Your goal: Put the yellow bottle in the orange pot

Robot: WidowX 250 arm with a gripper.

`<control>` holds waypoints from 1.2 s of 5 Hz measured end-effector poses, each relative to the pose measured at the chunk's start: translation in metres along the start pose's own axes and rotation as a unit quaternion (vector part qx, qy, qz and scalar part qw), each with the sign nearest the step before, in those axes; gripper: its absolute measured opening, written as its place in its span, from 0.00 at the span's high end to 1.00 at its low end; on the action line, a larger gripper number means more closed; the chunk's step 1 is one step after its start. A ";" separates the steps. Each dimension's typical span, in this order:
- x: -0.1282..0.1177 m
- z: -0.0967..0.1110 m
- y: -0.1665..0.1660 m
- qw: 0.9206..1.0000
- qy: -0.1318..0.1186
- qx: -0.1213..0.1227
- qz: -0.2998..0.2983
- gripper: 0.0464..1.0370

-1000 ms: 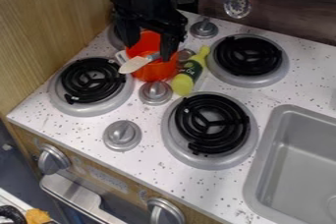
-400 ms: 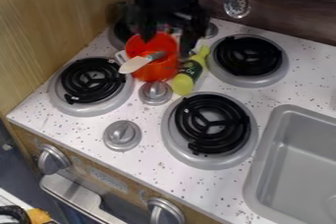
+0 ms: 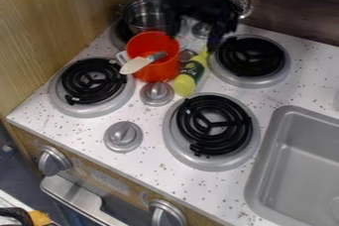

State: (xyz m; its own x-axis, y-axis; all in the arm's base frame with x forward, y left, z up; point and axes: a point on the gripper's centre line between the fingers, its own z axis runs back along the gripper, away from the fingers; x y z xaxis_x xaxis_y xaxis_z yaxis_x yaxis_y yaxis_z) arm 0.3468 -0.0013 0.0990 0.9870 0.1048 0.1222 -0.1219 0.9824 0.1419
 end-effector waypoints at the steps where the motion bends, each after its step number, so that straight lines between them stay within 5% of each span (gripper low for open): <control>1: 0.012 -0.014 -0.001 0.999 -0.010 0.015 0.049 0.04; 3: 0.018 -0.038 -0.012 0.997 -0.037 0.000 0.073 0.04; 6: 0.013 -0.059 -0.016 0.993 -0.029 0.013 0.111 0.04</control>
State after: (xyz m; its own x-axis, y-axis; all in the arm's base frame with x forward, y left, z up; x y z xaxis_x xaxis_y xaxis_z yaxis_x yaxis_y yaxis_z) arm 0.3680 -0.0061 0.0400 0.9278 0.3086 0.2098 -0.3392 0.9318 0.1295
